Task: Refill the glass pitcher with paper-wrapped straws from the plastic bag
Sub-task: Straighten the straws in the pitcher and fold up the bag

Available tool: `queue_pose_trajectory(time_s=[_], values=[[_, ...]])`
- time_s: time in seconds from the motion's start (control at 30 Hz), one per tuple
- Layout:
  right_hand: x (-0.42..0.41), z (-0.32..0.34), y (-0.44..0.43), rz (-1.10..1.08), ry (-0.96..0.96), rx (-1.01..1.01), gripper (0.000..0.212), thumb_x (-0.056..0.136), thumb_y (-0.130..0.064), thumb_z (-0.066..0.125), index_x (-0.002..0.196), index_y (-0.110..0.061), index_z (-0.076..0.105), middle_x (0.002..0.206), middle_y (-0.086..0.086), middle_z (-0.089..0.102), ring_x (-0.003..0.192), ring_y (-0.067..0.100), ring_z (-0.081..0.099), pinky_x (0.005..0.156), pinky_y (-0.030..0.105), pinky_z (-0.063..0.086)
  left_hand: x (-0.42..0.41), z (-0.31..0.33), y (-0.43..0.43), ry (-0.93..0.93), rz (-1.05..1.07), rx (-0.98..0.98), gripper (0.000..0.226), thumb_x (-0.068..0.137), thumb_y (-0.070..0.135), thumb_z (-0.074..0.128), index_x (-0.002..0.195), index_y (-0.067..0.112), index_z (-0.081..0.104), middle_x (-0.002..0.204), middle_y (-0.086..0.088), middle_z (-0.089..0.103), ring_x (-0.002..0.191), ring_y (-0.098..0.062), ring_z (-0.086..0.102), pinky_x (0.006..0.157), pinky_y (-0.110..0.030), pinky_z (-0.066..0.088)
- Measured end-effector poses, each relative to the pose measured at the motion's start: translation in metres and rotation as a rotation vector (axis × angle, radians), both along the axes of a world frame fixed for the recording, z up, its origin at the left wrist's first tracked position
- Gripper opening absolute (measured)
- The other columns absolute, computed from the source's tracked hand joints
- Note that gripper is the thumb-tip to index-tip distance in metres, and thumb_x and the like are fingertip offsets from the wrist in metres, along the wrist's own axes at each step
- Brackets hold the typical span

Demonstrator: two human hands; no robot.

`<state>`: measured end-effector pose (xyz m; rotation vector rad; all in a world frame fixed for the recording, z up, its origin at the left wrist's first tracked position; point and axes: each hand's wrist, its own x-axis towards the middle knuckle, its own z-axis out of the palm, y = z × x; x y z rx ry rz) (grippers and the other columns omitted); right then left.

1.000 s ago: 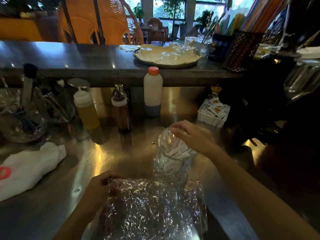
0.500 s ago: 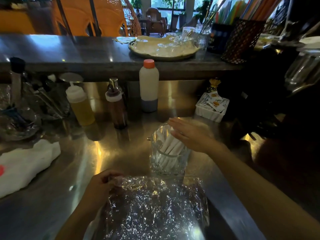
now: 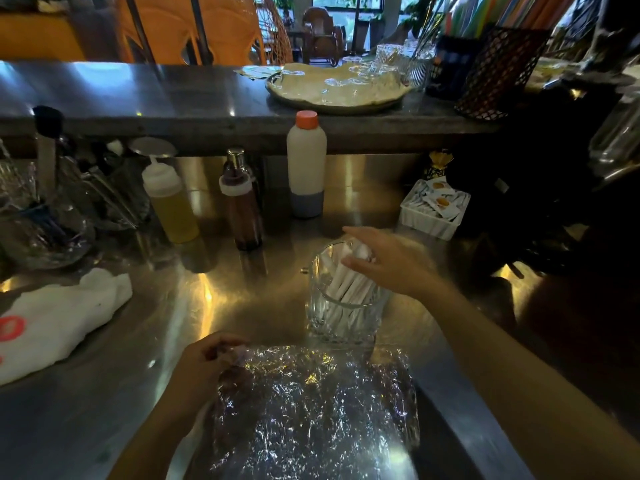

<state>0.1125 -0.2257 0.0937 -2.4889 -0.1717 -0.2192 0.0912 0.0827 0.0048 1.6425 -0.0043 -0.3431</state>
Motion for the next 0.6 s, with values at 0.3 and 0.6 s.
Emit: queue_pose_trajectory(time_s=[0.3, 0.6], values=[[-0.053, -0.015, -0.005, -0.231, -0.117, 0.432, 0.039, 0.087, -0.025, 0.059, 0.124, -0.018, 0.050, 0.114, -0.007, 0.052, 0.103, 0.010, 0.052, 0.085, 0.024, 0.045, -0.019, 0.018, 0.006, -0.150, 0.009, -0.003, 0.042, 0.072, -0.020, 0.057, 0.071, 0.020, 0.072, 0.062, 0.002, 0.070, 0.059, -0.011, 0.062, 0.052, -0.017, 0.051], [-0.119, -0.067, -0.012, -0.284, 0.118, 0.868, 0.049, 0.077, 0.026, 0.035, 0.117, 0.005, 0.053, 0.095, 0.015, 0.061, 0.083, 0.021, 0.057, 0.066, 0.026, 0.044, -0.037, 0.012, 0.012, -0.105, 0.018, -0.025, 0.044, 0.080, -0.012, 0.052, 0.069, 0.024, 0.074, 0.062, 0.006, 0.072, 0.055, -0.009, 0.064, 0.049, -0.016, 0.052]])
